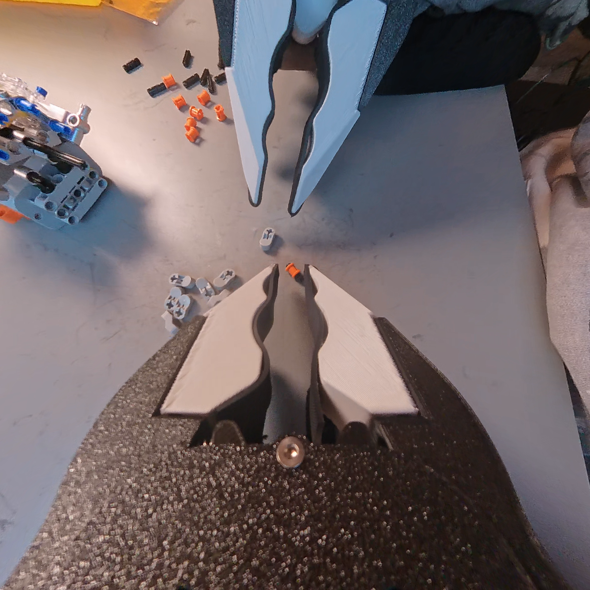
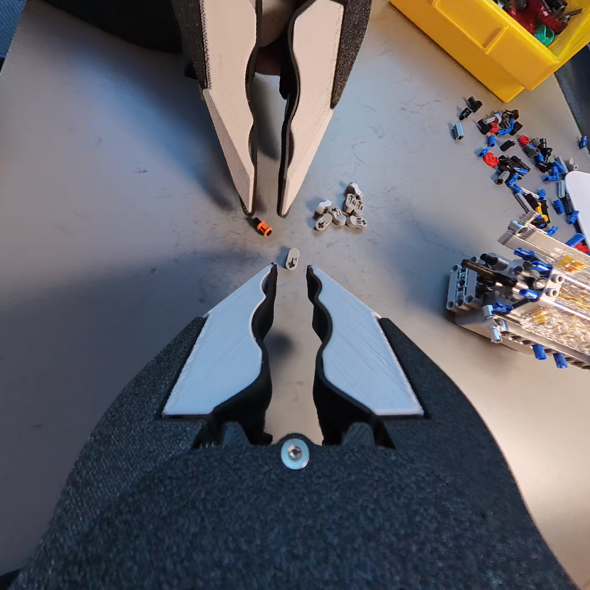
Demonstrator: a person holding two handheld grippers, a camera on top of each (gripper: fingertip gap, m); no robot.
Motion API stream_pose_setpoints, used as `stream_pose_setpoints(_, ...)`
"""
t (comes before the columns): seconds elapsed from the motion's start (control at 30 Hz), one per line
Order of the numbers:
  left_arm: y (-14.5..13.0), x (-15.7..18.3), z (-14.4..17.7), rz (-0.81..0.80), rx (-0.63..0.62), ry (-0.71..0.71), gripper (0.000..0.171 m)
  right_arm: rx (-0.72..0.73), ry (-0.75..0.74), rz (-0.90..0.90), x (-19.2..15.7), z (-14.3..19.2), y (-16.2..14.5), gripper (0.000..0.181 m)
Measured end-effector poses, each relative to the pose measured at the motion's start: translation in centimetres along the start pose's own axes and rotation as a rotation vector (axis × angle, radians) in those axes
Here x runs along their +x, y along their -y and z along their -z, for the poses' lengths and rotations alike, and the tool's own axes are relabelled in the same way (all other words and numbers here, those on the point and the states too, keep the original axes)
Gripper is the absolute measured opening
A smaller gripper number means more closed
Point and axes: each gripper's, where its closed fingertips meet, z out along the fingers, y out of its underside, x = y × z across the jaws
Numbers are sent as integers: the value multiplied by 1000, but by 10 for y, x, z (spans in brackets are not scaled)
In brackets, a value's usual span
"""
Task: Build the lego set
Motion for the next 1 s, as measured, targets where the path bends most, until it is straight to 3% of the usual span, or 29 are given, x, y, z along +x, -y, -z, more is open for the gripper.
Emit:
stream_pose_setpoints(0.27,-9,2,-7,20,-76,23,8,1,22,4,-6,-4,1,18)
stream_pose_setpoints(0.63,-6,-1,-11,-50,-73,70,1,-16,32,49,-15,-14,4,18)
stream_pose_setpoints(0.8,7,-1,-9,-93,6,76,2,-12,15,68,-16,-16,7,16)
stream_pose_setpoints(1.0,27,-10,4,-82,136,128,1,135,-30,6,0,6,28,5)
